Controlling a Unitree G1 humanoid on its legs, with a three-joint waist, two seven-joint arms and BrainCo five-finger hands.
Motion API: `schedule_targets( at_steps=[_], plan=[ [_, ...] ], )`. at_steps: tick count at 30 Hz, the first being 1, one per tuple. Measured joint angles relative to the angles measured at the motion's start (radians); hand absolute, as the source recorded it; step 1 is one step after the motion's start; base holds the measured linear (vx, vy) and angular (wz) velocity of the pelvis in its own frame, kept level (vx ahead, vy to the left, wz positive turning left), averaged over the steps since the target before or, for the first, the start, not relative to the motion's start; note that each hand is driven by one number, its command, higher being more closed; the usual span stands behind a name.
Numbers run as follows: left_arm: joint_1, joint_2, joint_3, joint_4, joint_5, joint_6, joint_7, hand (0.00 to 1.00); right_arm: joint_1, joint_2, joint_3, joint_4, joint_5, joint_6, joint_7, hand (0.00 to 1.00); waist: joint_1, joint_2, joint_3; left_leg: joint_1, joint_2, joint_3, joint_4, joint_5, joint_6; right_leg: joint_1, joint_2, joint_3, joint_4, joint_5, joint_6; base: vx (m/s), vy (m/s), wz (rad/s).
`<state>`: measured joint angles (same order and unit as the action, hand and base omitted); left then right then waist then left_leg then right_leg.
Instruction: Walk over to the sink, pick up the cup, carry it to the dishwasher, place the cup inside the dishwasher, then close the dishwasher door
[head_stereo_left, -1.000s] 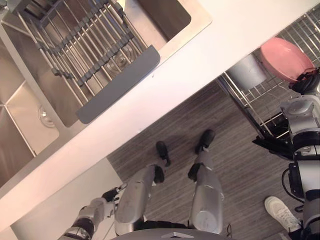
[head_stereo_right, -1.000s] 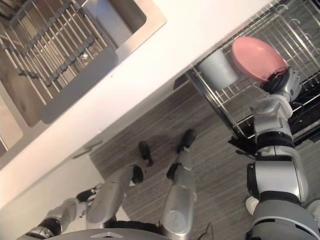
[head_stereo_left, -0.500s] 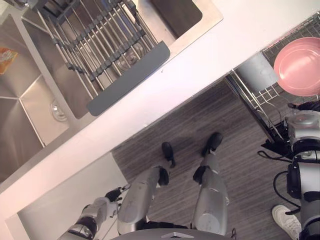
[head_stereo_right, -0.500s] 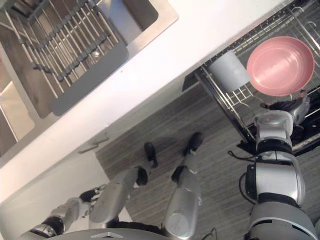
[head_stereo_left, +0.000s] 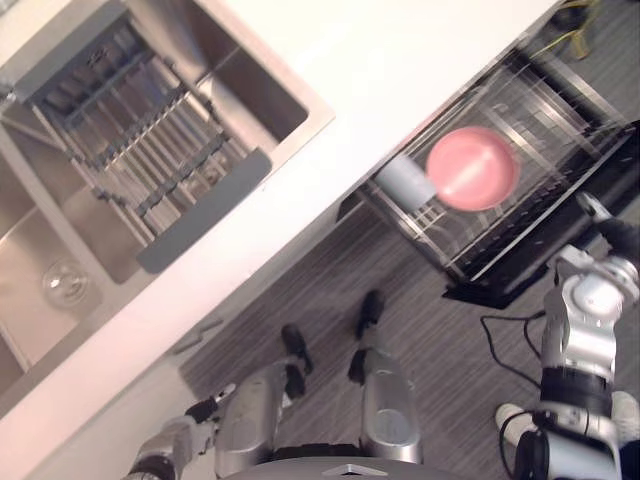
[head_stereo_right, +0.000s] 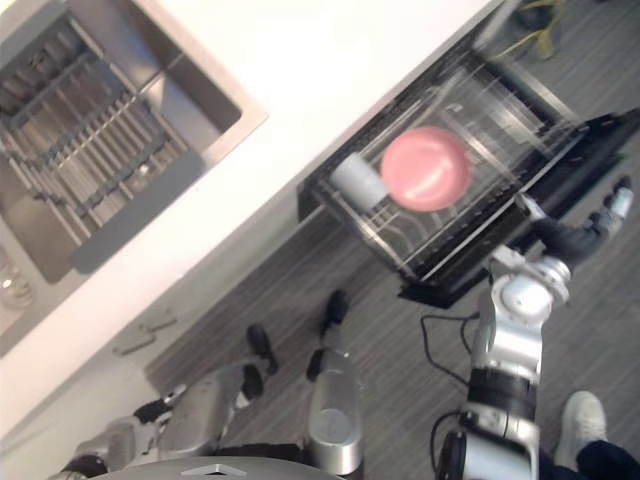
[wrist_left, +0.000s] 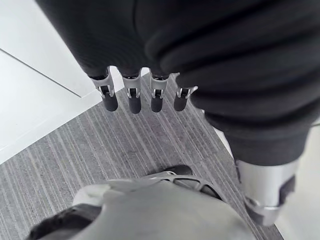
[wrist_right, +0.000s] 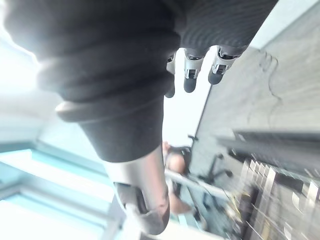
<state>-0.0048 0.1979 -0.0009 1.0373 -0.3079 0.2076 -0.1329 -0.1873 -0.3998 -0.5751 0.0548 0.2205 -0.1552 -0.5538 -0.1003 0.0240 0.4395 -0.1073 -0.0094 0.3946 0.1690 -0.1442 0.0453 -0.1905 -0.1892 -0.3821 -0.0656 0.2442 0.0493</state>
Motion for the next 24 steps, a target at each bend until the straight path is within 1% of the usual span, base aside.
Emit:
schedule_targets(
  at_steps=[1,2,3,4,5,6,7,8,9,10,11,12,14,15,16,17,18,19,21,22,23,24],
  plan=[
    [0.019,0.005,0.001,-0.001,0.002,0.010,0.005,0.00,0.040,0.004,-0.051,0.001,0.036,-0.020,-0.003,0.00,-0.009,-0.014,-0.033,0.025,0.004,0.012,-0.006,-0.006,-0.004,0.019,0.006,0.011,-0.008,-0.004,0.003,0.14,-0.011,-0.32],
    [0.034,0.006,0.002,-0.005,0.004,0.018,0.014,0.00,0.071,0.002,-0.111,0.004,0.082,-0.037,-0.004,0.00,-0.016,-0.022,-0.066,0.051,0.004,0.022,-0.016,-0.006,-0.007,0.035,0.014,0.018,-0.014,-0.005,0.003,0.15,-0.002,-0.28],
    [0.037,0.005,0.003,-0.006,0.004,0.023,0.019,0.00,0.083,-0.003,-0.148,0.008,0.108,-0.046,-0.005,0.00,-0.022,-0.021,-0.076,0.064,0.004,0.022,-0.016,-0.006,-0.007,0.049,0.015,0.018,-0.014,-0.007,0.006,0.13,0.008,-0.17],
    [0.054,-0.004,0.011,-0.010,0.003,0.027,0.020,0.00,0.103,-0.024,-0.238,0.066,0.176,-0.084,-0.003,0.00,-0.037,-0.022,-0.108,0.096,0.006,0.022,-0.022,-0.012,-0.015,0.079,0.017,0.017,-0.014,-0.017,0.014,0.10,0.019,-0.04],
    [0.061,-0.007,0.020,-0.012,0.002,0.027,0.020,0.00,0.109,-0.038,-0.271,0.105,0.214,-0.098,0.002,0.00,-0.041,-0.023,-0.121,0.109,0.006,0.022,-0.026,-0.015,-0.015,0.088,0.019,0.017,-0.014,-0.020,0.014,0.08,0.020,-0.06],
    [0.073,-0.015,0.034,-0.021,-0.004,0.029,0.020,0.00,0.123,-0.063,-0.336,0.193,0.290,-0.118,0.012,0.00,-0.046,-0.022,-0.149,0.127,0.006,0.023,-0.041,-0.016,-0.017,0.101,0.021,0.017,-0.014,-0.025,0.014,0.05,0.021,-0.03],
    [0.077,-0.021,0.038,-0.026,-0.006,0.031,0.020,0.00,0.136,-0.077,-0.386,0.261,0.369,-0.138,0.037,0.00,-0.050,-0.022,-0.165,0.133,0.005,0.022,-0.051,-0.017,-0.018,0.110,0.020,0.014,-0.014,-0.031,0.017,0.00,0.000,0.00],
    [0.077,-0.021,0.039,-0.026,-0.015,0.035,0.020,0.00,0.146,-0.084,-0.443,0.341,0.506,-0.161,0.094,0.00,-0.059,-0.023,-0.178,0.147,0.005,0.020,-0.055,-0.019,-0.020,0.124,0.018,0.013,-0.014,-0.038,0.020,0.01,0.020,0.04],
    [0.079,-0.023,0.039,-0.025,-0.020,0.036,0.019,0.00,0.147,-0.081,-0.466,0.372,0.554,-0.170,0.117,0.00,-0.063,-0.022,-0.188,0.151,0.006,0.020,-0.058,-0.020,-0.021,0.126,0.017,0.012,-0.014,-0.040,0.020,0.00,0.000,0.00],
    [0.080,-0.035,0.039,-0.023,-0.027,0.045,0.020,0.00,0.152,-0.073,-0.497,0.422,0.660,-0.179,0.171,0.00,-0.069,-0.017,-0.205,0.158,0.005,0.023,-0.072,-0.020,-0.022,0.127,0.018,0.013,-0.014,-0.042,0.018,-0.04,0.009,-0.09],
    [0.079,-0.051,0.039,-0.023,-0.042,0.055,0.019,0.00,0.172,-0.054,-0.512,0.446,0.766,-0.177,0.233,0.00,-0.075,-0.012,-0.209,0.170,0.005,0.024,-0.079,-0.019,-0.023,0.136,0.018,0.013,-0.014,-0.045,0.021,-0.04,0.004,-0.09],
    [0.079,-0.062,0.042,-0.021,-0.051,0.057,0.019,0.00,0.186,-0.027,-0.518,0.447,0.823,-0.174,0.279,0.00,-0.080,-0.006,-0.213,0.177,0.004,0.024,-0.086,-0.016,-0.025,0.140,0.018,0.013,-0.014,-0.048,0.020,-0.03,-0.004,-0.05],
    [0.079,-0.068,0.042,-0.014,-0.064,0.057,0.020,0.00,0.191,0.022,-0.534,0.450,0.898,-0.162,0.348,0.00,-0.085,-0.004,-0.214,0.179,0.005,0.023,-0.087,-0.016,-0.029,0.141,0.020,0.012,-0.014,-0.053,0.014,-0.02,-0.005,0.01],
    [0.079,-0.073,0.044,-0.003,-0.074,0.057,0.020,0.00,0.191,0.058,-0.536,0.480,0.946,-0.149,0.416,0.00,-0.086,0.003,-0.218,0.178,0.006,0.020,-0.092,-0.015,-0.035,0.141,0.020,0.007,-0.014,-0.054,0.013,-0.03,-0.010,0.07],
    [0.079,-0.075,0.044,0.000,-0.080,0.057,0.020,0.00,0.190,0.073,-0.536,0.488,0.961,-0.141,0.437,0.00,-0.085,0.008,-0.221,0.178,0.005,0.018,-0.098,-0.012,-0.036,0.141,0.019,0.003,-0.014,-0.055,0.014,-0.03,-0.008,0.18],
    [0.079,-0.082,0.051,0.005,-0.083,0.056,0.020,0.00,0.184,0.103,-0.530,0.511,0.973,-0.132,0.479,0.00,-0.080,0.016,-0.226,0.178,0.005,0.012,-0.107,-0.005,-0.036,0.141,0.018,-0.011,-0.014,-0.059,0.016,-0.02,-0.007,0.19],
    [0.079,-0.085,0.062,0.007,-0.083,0.056,0.020,0.00,0.173,0.134,-0.522,0.525,0.992,-0.117,0.512,0.00,-0.069,0.021,-0.230,0.179,0.005,0.007,-0.118,0.003,-0.039,0.141,0.018,-0.016,-0.014,-0.062,0.017,-0.02,-0.008,0.20],
    [0.080,-0.087,0.070,0.008,-0.083,0.056,0.019,0.00,0.167,0.149,-0.513,0.532,0.995,-0.112,0.530,0.00,-0.063,0.024,-0.231,0.178,0.005,0.001,-0.120,0.005,-0.042,0.142,0.018,-0.020,-0.014,-0.063,0.016,-0.01,-0.009,0.25],
    [0.084,-0.088,0.080,0.007,-0.084,0.053,0.018,0.00,0.133,0.182,-0.441,0.575,1.002,-0.091,0.582,0.00,-0.054,0.027,-0.232,0.175,0.009,-0.018,-0.127,0.016,-0.048,0.154,0.018,-0.052,-0.014,-0.069,0.017,0.01,-0.007,0.38],
    [0.084,-0.088,0.080,0.007,-0.084,0.050,0.018,0.00,0.123,0.186,-0.423,0.586,1.003,-0.085,0.598,0.00,-0.048,0.028,-0.233,0.175,0.010,-0.022,-0.130,0.020,-0.047,0.157,0.018,-0.060,-0.014,-0.070,0.018,0.02,-0.001,0.35],
    [0.083,-0.088,0.081,0.006,-0.084,0.043,0.017,0.00,0.108,0.194,-0.380,0.596,1.006,-0.072,0.617,0.00,-0.034,0.029,-0.233,0.175,0.010,-0.033,-0.141,0.029,-0.048,0.157,0.018,-0.070,-0.014,-0.069,0.018,0.02,0.003,0.25],
    [0.084,-0.088,0.083,0.006,-0.085,0.039,0.017,0.00,0.100,0.200,-0.364,0.598,1.009,-0.066,0.624,0.00,-0.029,0.030,-0.233,0.173,0.009,-0.039,-0.146,0.035,-0.048,0.157,0.018,-0.074,-0.014,-0.068,0.017,0.03,0.010,0.32]
  ],
)
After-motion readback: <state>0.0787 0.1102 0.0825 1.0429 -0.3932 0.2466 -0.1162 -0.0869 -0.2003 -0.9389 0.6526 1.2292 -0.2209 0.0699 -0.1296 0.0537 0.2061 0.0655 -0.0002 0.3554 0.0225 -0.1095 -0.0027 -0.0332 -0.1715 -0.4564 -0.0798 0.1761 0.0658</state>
